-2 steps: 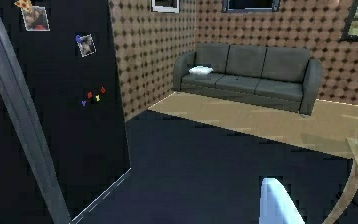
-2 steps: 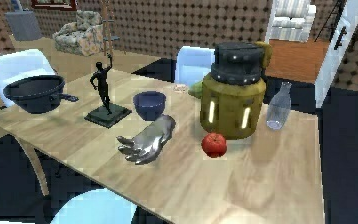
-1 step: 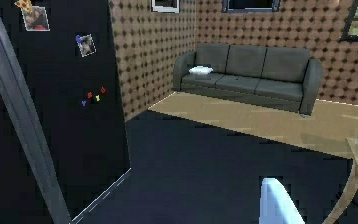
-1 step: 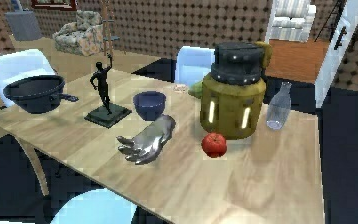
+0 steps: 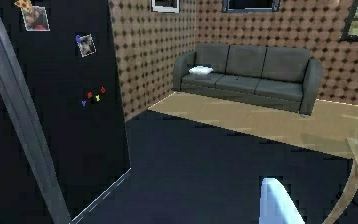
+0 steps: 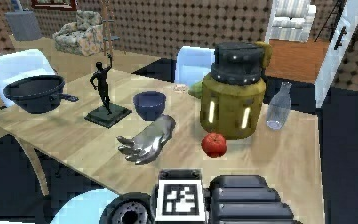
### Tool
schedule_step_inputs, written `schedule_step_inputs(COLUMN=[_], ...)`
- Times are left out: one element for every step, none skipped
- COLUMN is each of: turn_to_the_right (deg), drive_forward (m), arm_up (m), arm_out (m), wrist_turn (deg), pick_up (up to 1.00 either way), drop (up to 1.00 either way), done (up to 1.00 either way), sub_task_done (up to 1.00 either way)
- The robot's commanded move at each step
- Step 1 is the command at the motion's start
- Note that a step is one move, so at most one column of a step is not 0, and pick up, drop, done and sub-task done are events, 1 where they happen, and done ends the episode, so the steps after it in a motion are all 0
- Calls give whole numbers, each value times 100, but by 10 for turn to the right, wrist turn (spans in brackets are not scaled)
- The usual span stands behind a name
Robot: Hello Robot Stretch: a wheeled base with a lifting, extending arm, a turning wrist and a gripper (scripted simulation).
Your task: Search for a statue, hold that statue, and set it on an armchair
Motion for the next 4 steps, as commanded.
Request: schedule_step_inputs(turn_to_the_right=[0, 0, 0, 0], drive_forward=[0, 0, 0, 0], arm_up=[0, 0, 0, 0], arm_out=[28, 0, 0, 0], wrist_turn=[0, 450, 450, 450], pick_up=[0, 0, 0, 0], drop=[0, 0, 0, 0], done=[0, 0, 0, 0], sub_task_done=[0, 0, 0, 0])
